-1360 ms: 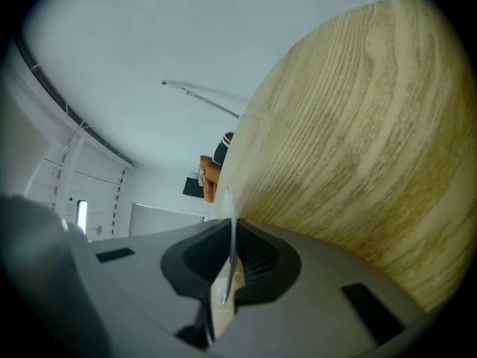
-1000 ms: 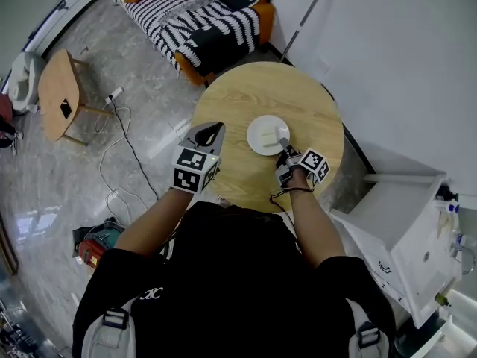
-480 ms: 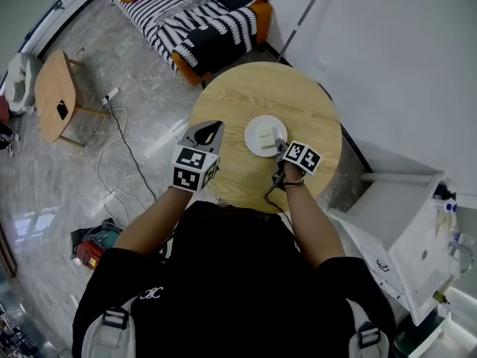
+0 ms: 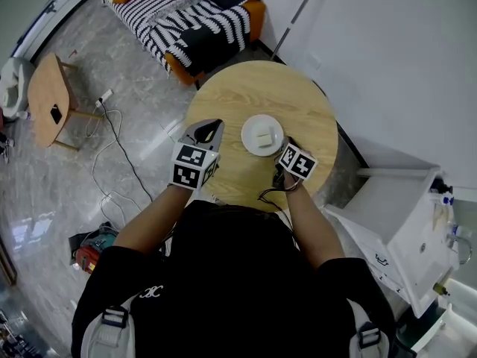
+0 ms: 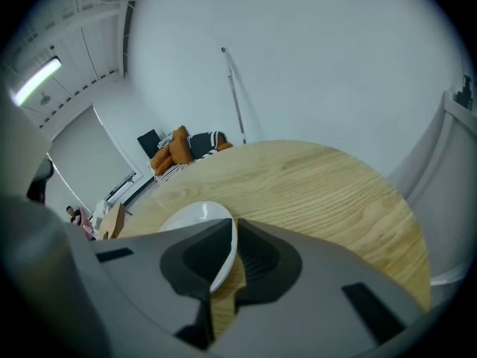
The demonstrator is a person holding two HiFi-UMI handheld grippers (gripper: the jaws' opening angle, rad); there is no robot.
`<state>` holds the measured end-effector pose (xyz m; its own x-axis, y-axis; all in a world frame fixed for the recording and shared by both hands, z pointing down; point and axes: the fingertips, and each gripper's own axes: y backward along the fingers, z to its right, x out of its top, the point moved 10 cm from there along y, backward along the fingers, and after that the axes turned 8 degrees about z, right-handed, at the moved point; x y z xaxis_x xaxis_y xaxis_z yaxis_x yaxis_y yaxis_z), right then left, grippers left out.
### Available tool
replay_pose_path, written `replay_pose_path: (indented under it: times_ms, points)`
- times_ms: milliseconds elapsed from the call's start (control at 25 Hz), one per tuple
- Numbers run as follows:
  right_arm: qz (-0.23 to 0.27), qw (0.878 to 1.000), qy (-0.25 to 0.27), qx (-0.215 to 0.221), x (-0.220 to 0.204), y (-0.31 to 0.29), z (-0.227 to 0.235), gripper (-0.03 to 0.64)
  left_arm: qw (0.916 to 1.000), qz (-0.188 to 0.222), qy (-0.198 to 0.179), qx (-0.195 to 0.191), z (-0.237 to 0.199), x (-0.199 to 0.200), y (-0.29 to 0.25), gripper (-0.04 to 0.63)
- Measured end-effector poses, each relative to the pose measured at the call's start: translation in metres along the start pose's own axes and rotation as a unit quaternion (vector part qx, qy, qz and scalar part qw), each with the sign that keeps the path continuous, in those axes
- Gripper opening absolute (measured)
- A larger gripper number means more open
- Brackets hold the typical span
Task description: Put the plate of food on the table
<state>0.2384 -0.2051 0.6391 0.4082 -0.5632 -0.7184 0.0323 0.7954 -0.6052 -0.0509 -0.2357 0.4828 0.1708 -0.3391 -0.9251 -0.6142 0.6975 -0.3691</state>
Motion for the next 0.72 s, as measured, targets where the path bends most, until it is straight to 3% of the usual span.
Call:
replay_pose_path:
  times_ms: [280,440,720]
  points:
    - [0.048,0.998,0.03,0.008,0.023,0.025,-0.006,0.009,0.9995,0.005,0.015,-0.027,0.003,-0.001,-0.014,0.008]
    - [0.093,0.994,0.042,0.033,0.042,0.048,-0.016,0.008,0.9988,0.013,0.013,-0.047,0.006,0.002,-0.023,0.008]
    - [0.198,0.969,0.126,0.071,0.079,0.105,-0.049,0.008,0.9974,0.029,0.01,-0.065,0.007,0.013,-0.035,0.008]
